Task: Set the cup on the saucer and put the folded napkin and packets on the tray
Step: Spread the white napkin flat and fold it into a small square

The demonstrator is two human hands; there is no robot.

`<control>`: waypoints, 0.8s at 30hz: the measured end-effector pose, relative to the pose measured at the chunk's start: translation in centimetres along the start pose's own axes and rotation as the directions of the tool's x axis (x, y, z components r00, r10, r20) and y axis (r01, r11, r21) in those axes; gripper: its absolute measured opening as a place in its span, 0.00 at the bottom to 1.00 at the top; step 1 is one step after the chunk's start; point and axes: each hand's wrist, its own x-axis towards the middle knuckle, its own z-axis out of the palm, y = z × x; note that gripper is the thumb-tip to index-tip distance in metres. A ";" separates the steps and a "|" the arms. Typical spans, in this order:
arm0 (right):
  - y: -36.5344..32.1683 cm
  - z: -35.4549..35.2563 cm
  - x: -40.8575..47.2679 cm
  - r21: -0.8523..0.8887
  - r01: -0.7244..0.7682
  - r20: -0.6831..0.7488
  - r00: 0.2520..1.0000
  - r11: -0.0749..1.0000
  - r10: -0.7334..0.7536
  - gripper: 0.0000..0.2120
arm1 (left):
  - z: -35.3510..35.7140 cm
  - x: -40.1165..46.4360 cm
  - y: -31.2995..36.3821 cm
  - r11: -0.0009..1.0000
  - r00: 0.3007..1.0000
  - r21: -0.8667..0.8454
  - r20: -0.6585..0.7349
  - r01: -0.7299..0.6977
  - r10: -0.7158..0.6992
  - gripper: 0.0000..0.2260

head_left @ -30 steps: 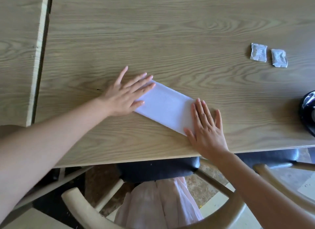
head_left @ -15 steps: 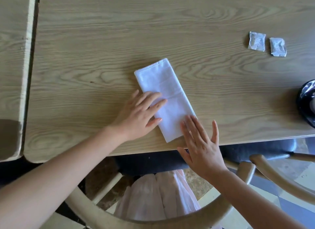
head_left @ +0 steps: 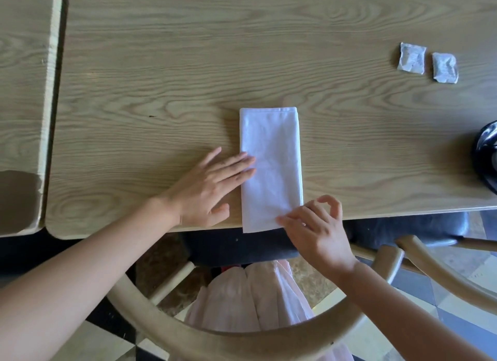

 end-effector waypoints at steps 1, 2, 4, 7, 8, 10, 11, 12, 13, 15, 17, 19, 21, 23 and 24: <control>0.0 -0.5 0.4 0.041 -0.021 -0.014 1.000 0.999 0.021 0.10 | 0.1 -0.1 0.0 1.000 1.000 0.006 0.005 0.002 -0.002 0.34; 0.0 -1.0 0.8 0.083 -0.048 -0.029 0.998 0.995 0.051 0.09 | 0.2 -0.1 0.0 1.000 1.000 0.016 0.003 0.004 -0.004 0.36; -0.1 -2.0 1.8 0.150 -0.099 -0.062 0.992 0.984 0.109 0.06 | 0.3 -0.1 0.2 1.000 1.000 0.020 -0.021 0.018 -0.017 0.35; -0.3 -3.0 3.3 0.213 -0.123 -0.142 0.977 0.969 0.156 0.05 | 0.5 0.2 0.9 0.998 0.994 -0.009 -0.084 0.069 -0.070 0.26; -0.3 -3.2 3.7 0.226 -0.117 -0.168 0.973 0.967 0.157 0.05 | 0.5 0.4 1.3 0.995 0.988 -0.028 -0.116 0.095 -0.098 0.23; 0.1 -3.4 4.1 0.238 -0.111 -0.176 0.972 0.965 0.155 0.03 | 0.8 0.7 1.9 0.982 0.966 -0.098 -0.187 0.163 -0.179 0.20; 0.4 -3.3 4.1 0.233 -0.123 -0.156 0.975 0.965 0.161 0.04 | 1.0 0.9 2.2 0.969 0.948 -0.151 -0.220 0.197 -0.227 0.20; 0.8 -3.1 4.0 0.232 -0.154 -0.118 0.975 0.960 0.186 0.08 | 1.1 1.0 2.4 0.954 0.930 -0.202 -0.250 0.221 -0.269 0.20; 1.2 -3.0 3.8 0.253 -0.204 -0.061 0.972 0.946 0.226 0.15 | 1.2 1.1 2.6 0.942 0.915 -0.239 -0.273 0.236 -0.298 0.20; 1.8 -2.8 3.8 0.368 -0.348 0.090 0.936 0.862 0.340 0.27 | 1.4 1.3 2.8 0.931 0.894 -0.268 -0.307 0.248 -0.327 0.18; 2.3 -2.5 4.3 0.445 -0.479 0.214 0.877 0.756 0.430 0.29 | 1.5 1.3 2.8 0.922 0.883 -0.297 -0.320 0.250 -0.342 0.17; 2.8 -1.8 5.0 0.397 -0.522 0.269 0.852 0.754 0.448 0.21 | 1.7 1.4 2.8 0.898 0.860 -0.357 -0.338 0.258 -0.382 0.18; 3.0 -1.1 5.9 0.337 -0.564 0.265 0.825 0.753 0.499 0.09 | 1.7 1.8 3.1 0.845 0.797 -0.448 -0.374 0.293 -0.474 0.15; 3.0 -0.6 6.7 0.361 -0.638 0.248 0.769 0.680 0.589 0.07 | 1.8 2.6 3.6 0.794 0.681 -0.501 -0.449 0.345 -0.579 0.06; 3.1 -0.2 7.0 0.392 -0.663 0.246 0.744 0.638 0.622 0.10 | 1.8 3.1 3.7 0.772 0.618 -0.514 -0.483 0.373 -0.620 0.05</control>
